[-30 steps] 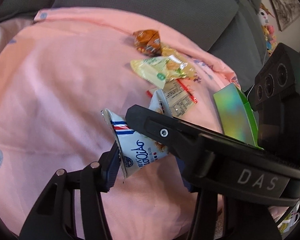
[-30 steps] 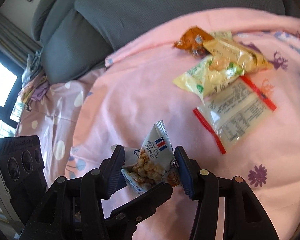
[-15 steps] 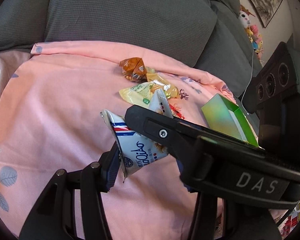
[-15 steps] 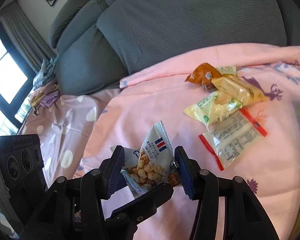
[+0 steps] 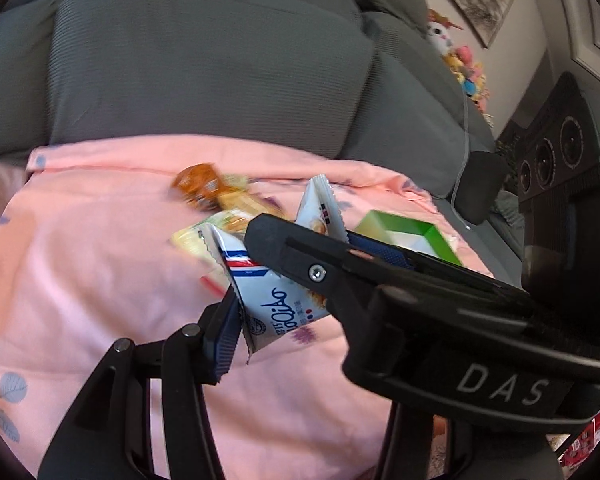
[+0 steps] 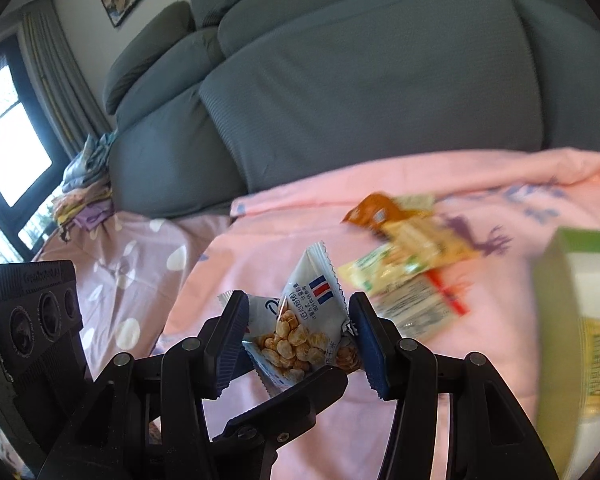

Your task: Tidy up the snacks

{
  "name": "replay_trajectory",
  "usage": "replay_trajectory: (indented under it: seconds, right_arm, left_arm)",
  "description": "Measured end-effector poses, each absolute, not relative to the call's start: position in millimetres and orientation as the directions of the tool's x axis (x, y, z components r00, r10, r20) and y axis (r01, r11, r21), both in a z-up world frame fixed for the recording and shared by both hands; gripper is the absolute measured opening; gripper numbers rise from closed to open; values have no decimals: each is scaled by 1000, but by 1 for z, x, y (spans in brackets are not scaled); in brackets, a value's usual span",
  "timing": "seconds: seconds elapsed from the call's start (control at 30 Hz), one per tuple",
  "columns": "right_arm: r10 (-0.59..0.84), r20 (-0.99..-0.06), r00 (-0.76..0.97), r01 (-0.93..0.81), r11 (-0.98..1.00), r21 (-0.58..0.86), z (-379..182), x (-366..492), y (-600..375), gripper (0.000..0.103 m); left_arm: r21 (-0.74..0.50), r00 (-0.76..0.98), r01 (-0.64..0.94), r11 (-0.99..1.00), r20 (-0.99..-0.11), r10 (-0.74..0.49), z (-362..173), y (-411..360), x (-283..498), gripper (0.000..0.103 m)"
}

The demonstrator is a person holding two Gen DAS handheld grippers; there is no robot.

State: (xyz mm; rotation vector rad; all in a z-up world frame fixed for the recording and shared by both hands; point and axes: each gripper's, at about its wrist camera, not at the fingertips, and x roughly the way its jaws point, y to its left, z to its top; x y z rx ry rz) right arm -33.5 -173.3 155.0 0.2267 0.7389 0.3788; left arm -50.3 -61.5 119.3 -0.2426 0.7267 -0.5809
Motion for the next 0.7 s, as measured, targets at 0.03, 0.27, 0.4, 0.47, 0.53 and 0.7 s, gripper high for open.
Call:
replay_trajectory:
  seconds: [0.03,0.27,0.4,0.47,0.53,0.7]
  right_arm:
    - [405,-606,685,-247,911,329,157,-35,-178,55]
    - [325,-589,740,-138,930,340,175,-49,-232,55]
    - [292,-581,760,-78,928,364,178,-55,-264,55]
    - [279,-575,769,-50,923,381,178,-58,-280,55]
    - [272,-574,772,-27,917,398,177,-60,-292,55]
    - [235,-580,780,56,897,438,172,-64,-326,55]
  left_arm:
    - [-398,598,426,812,-550,-583,122,-68,-51,51]
    - [-388,550,516,764,-534,-643,135,-124,-48,51]
    - [-372,523,558,742,-537,-662,140,-152,-47,50]
    - [-361,509,578,732,-542,-669,141,-165,-45,50]
    - [-356,494,594,722,-547,-676,141,-178,-45,50]
    - [-349,446,633,691,-566,-694,138,-211,-40,49]
